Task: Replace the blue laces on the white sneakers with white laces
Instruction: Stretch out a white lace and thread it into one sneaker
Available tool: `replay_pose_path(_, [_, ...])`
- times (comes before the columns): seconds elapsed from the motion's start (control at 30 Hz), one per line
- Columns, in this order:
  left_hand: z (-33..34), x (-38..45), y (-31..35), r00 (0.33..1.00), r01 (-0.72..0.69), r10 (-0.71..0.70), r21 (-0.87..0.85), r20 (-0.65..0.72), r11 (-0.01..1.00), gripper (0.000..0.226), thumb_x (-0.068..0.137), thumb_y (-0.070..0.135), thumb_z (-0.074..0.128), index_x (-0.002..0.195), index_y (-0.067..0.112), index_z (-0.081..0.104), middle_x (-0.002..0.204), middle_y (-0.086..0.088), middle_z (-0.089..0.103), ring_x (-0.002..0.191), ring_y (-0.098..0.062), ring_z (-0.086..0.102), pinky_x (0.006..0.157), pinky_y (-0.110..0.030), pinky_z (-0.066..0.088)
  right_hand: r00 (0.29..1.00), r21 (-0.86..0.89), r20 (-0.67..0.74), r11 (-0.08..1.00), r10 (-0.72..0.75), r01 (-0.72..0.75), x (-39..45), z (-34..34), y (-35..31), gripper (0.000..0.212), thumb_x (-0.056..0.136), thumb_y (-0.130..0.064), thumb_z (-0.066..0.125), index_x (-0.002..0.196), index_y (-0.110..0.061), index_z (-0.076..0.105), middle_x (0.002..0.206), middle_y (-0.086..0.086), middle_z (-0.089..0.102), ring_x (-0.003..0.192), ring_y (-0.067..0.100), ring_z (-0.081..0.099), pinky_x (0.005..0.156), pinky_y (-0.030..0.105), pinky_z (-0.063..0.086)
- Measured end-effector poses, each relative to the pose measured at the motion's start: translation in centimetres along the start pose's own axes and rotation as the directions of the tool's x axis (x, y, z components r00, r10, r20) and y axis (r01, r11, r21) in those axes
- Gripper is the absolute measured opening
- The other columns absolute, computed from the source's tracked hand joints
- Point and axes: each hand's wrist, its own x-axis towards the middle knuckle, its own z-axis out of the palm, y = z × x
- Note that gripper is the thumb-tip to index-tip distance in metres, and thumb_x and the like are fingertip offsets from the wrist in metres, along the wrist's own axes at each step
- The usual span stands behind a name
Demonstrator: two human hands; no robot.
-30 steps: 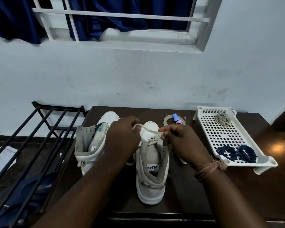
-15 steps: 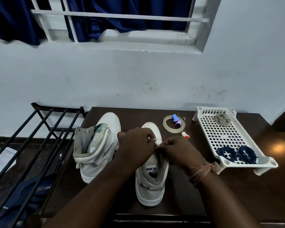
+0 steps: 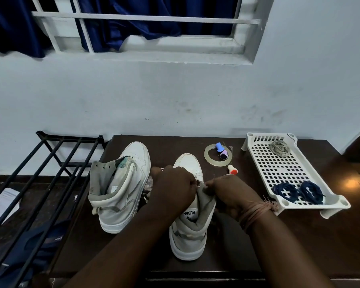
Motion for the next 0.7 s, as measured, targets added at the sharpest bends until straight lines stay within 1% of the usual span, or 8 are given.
replay_pose_path(0.13, [0.0, -0.2, 0.3, 1.000, 0.009, -0.008, 0.049, -0.021, 0.999, 0.035, 0.093, 0.042, 0.044, 0.091, 0.027, 0.076, 0.092, 0.005, 0.071, 0.094, -0.019, 0.061, 0.077, -0.039, 0.022, 1.000, 0.068, -0.012, 0.998, 0.016, -0.015, 0.1, -0.1, 0.1, 0.046, 0.070, -0.027, 0.067, 0.108, -0.003, 0.070, 0.111, 0.019, 0.071, 0.092, 0.032, 0.071, 0.071, 0.038, 0.061])
replay_pose_path(0.2, [-0.2, -0.3, 0.5, 1.000, 0.007, -0.005, 0.083, -0.023, 0.997, 0.037, 0.094, 0.041, 0.043, 0.089, 0.024, 0.074, 0.091, 0.004, 0.069, 0.092, -0.020, 0.059, 0.075, -0.039, 0.020, 1.000, 0.086, -0.002, 0.996, 0.020, -0.019, -0.2, 0.0, -0.2, 0.041, 0.068, -0.029, 0.068, 0.103, -0.005, 0.073, 0.109, 0.019, 0.072, 0.099, 0.036, 0.071, 0.080, 0.048, 0.061])
replay_pose_path(0.27, [-0.2, -0.2, 0.5, 1.000, 0.002, -0.001, 0.064, -0.011, 0.998, 0.036, 0.094, 0.042, 0.044, 0.086, 0.024, 0.074, 0.088, 0.003, 0.068, 0.091, -0.020, 0.059, 0.074, -0.038, 0.019, 1.000, 0.065, 0.014, 0.998, -0.003, 0.002, -0.4, 0.1, -0.6, 0.025, 0.075, -0.029, 0.066, 0.092, -0.012, 0.073, 0.109, 0.020, 0.072, 0.100, 0.039, 0.070, 0.084, 0.055, 0.059])
replay_pose_path(0.33, [-0.1, 0.0, 0.3, 1.000, 0.015, -0.015, -0.025, 0.006, 1.000, 0.032, 0.091, 0.043, 0.048, 0.085, 0.026, 0.075, 0.086, 0.003, 0.068, 0.091, -0.019, 0.061, 0.073, -0.037, 0.020, 0.999, 0.094, 0.035, 0.995, 0.015, -0.018, -0.3, -0.1, -0.8, 0.016, 0.089, -0.022, 0.057, 0.086, -0.016, 0.072, 0.100, 0.021, 0.072, 0.089, 0.037, 0.071, 0.076, 0.048, 0.061])
replay_pose_path(0.4, [0.1, 0.1, 0.1, 0.999, 0.035, -0.033, -0.109, 0.025, 0.993, 0.027, 0.090, 0.044, 0.053, 0.087, 0.032, 0.077, 0.087, 0.004, 0.068, 0.094, -0.019, 0.061, 0.073, -0.036, 0.022, 0.987, 0.260, 0.120, 0.957, 0.104, -0.132, -0.1, -0.3, -0.7, 0.025, 0.096, -0.012, 0.050, 0.088, -0.008, 0.073, 0.087, 0.016, 0.070, 0.073, 0.025, 0.069, 0.063, 0.035, 0.059])
replay_pose_path(0.47, [0.2, 0.0, 0.0, 0.998, 0.053, -0.049, -0.133, 0.034, 0.990, 0.022, 0.090, 0.047, 0.056, 0.094, 0.041, 0.077, 0.095, 0.007, 0.066, 0.100, -0.018, 0.059, 0.073, -0.036, 0.023, 0.973, 0.313, 0.196, 0.933, 0.118, -0.176, -0.1, -0.2, -0.6, 0.021, 0.094, -0.006, 0.054, 0.089, -0.005, 0.075, 0.087, 0.014, 0.070, 0.075, 0.023, 0.067, 0.064, 0.034, 0.058])
replay_pose_path(0.6, [0.1, 0.0, -0.2, 0.979, 0.203, -0.193, -0.230, 0.069, 0.952, 0.017, 0.081, 0.056, 0.066, 0.092, 0.048, 0.075, 0.108, 0.011, 0.060, 0.107, -0.018, 0.054, 0.081, -0.034, 0.035, 0.993, 0.272, 0.090, 0.957, 0.078, -0.099, -0.1, 0.7, -0.4, 0.019, 0.089, -0.003, 0.060, 0.081, -0.007, 0.076, 0.078, 0.014, 0.067, 0.071, 0.026, 0.062, 0.067, 0.036, 0.055])
replay_pose_path(0.7, [-0.4, -0.3, -0.4, 0.958, 0.285, -0.265, -0.303, 0.106, 0.909, 0.025, 0.075, 0.059, 0.073, 0.095, 0.044, 0.073, 0.118, 0.014, 0.056, 0.116, -0.019, 0.049, 0.086, -0.033, 0.033, 0.999, 0.190, -0.035, 0.981, -0.025, 0.031, 0.1, 0.3, -0.6, 0.013, 0.085, -0.009, 0.057, 0.086, -0.008, 0.070, 0.087, 0.017, 0.067, 0.073, 0.026, 0.062, 0.072, 0.044, 0.058])
